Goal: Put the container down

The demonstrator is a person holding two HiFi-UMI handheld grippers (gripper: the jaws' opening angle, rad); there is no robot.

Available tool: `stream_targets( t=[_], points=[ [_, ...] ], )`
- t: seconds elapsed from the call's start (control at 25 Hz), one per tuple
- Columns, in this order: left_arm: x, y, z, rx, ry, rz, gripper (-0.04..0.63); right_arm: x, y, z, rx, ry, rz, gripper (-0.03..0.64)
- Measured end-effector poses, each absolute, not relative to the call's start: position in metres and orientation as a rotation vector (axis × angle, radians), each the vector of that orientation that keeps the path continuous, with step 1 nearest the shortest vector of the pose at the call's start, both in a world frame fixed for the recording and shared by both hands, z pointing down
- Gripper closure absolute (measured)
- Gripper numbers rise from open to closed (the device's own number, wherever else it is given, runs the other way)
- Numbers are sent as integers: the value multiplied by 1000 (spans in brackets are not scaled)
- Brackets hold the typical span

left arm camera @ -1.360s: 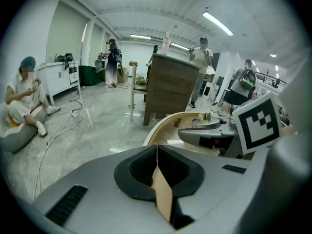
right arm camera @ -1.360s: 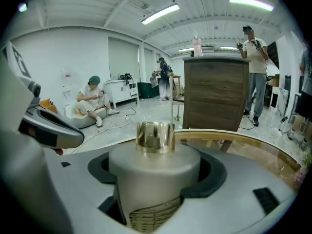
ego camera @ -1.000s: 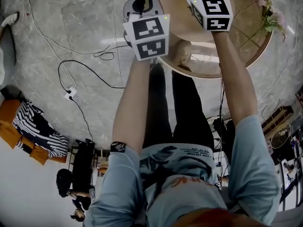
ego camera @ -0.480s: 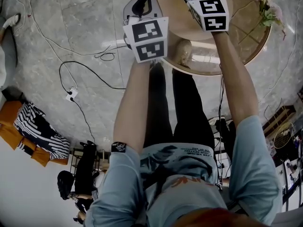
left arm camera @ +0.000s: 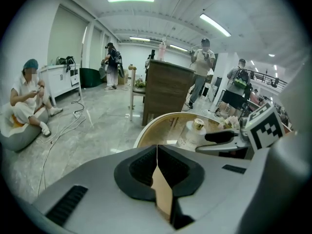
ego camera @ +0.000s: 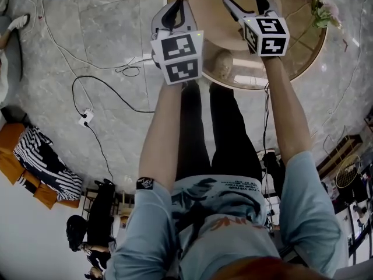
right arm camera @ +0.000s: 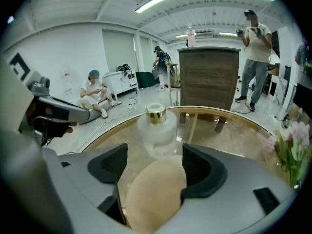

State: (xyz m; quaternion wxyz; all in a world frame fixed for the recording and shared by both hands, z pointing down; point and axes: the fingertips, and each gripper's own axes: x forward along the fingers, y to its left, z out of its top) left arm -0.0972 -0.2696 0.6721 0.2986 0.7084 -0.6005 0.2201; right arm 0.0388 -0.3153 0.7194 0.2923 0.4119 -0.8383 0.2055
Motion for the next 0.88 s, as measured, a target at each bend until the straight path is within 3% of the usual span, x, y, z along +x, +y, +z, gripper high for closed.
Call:
stream_targets(
  t=[0.24,0.52,0.64,0.88],
  points=[
    [-83,-227,643,1919,-1574,605,563,88,-233,695,1227,-2202,739,421],
    [-55,-185,584,1896,-1570,561,563,121,-185,621,1279,-2180,831,562],
    [-39,-172,540,1910,-1585,517,563,131,-177,574,1323,-2210,860,603],
    [-9,-170,451,1996,-1535,382,571,139,-185,475,1401,-2287,1063,604]
  ],
)
